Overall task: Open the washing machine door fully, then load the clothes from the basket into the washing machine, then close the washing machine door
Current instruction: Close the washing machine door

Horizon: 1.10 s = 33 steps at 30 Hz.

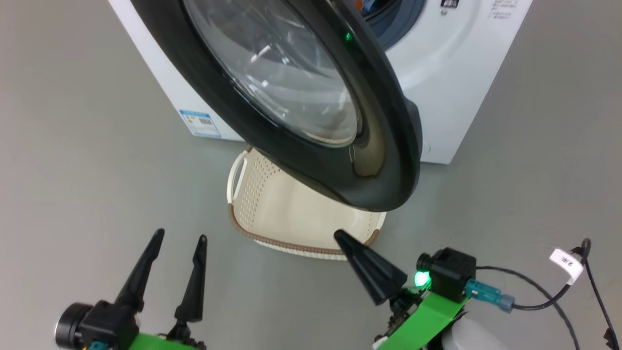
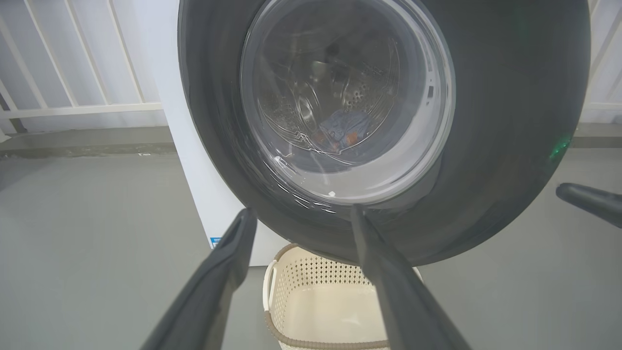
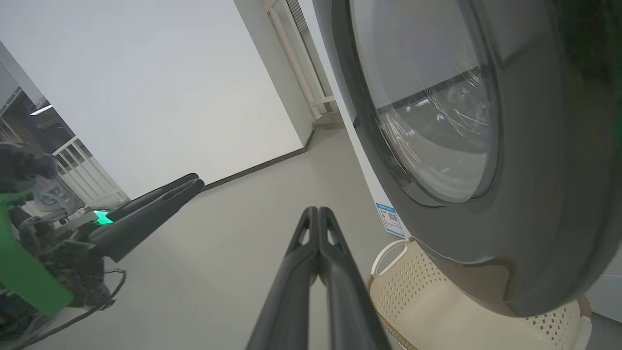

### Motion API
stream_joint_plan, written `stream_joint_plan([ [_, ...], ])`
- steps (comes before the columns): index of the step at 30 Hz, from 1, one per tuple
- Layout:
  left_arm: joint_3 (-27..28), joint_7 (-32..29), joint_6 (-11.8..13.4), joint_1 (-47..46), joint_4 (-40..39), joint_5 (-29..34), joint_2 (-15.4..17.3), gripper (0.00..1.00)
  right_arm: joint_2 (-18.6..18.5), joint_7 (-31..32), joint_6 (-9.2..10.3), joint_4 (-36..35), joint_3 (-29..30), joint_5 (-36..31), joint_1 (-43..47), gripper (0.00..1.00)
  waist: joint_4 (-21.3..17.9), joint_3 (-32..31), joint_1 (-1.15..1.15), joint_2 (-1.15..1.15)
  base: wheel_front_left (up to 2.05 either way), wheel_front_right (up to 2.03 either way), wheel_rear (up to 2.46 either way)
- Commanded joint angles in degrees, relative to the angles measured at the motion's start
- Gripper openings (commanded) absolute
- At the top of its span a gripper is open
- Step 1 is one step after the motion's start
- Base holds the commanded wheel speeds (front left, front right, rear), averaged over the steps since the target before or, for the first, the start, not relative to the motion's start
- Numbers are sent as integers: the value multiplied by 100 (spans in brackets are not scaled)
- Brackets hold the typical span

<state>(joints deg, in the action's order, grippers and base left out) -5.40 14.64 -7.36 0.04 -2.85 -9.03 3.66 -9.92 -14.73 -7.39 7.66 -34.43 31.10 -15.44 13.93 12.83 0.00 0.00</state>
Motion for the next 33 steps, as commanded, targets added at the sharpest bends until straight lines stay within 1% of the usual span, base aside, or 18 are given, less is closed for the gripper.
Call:
stream_joint_plan([
  [1, 166, 36, -13, -201, -161, -70, 47, 100, 103, -27, -10, -123, -59, -60, -121, 0, 60, 165, 0, 0, 0, 0, 0],
  [7, 13, 36, -13, -389, -194, -140, 36, 100, 155, -27, -10, -210, 451, -272, -245, 0, 166, 403, 0, 0, 0, 0, 0],
  [15, -96, 36, -13, -519, -208, -231, 25, 100, 229, -27, -10, -386, 1380, -702, -374, 0, 251, 615, 0, 0, 0, 0, 0],
  [25, -230, 36, -13, -706, -243, -296, 27, 100, 275, -27, -10, -390, 2230, -782, -785, 0, 308, 922, 0, 0, 0, 0, 0],
  [29, -291, 36, -13, -820, -249, -329, 11, 100, 189, -27, -10, -359, 2464, -1004, -1104, 0, 342, 1097, 0, 0, 0, 0, 0],
  [33, -388, 36, -13, -960, -244, -358, -4, 100, 97, -27, -10, -263, 2682, -1093, -1489, 0, 395, 1275, 0, 0, 0, 0, 0],
])
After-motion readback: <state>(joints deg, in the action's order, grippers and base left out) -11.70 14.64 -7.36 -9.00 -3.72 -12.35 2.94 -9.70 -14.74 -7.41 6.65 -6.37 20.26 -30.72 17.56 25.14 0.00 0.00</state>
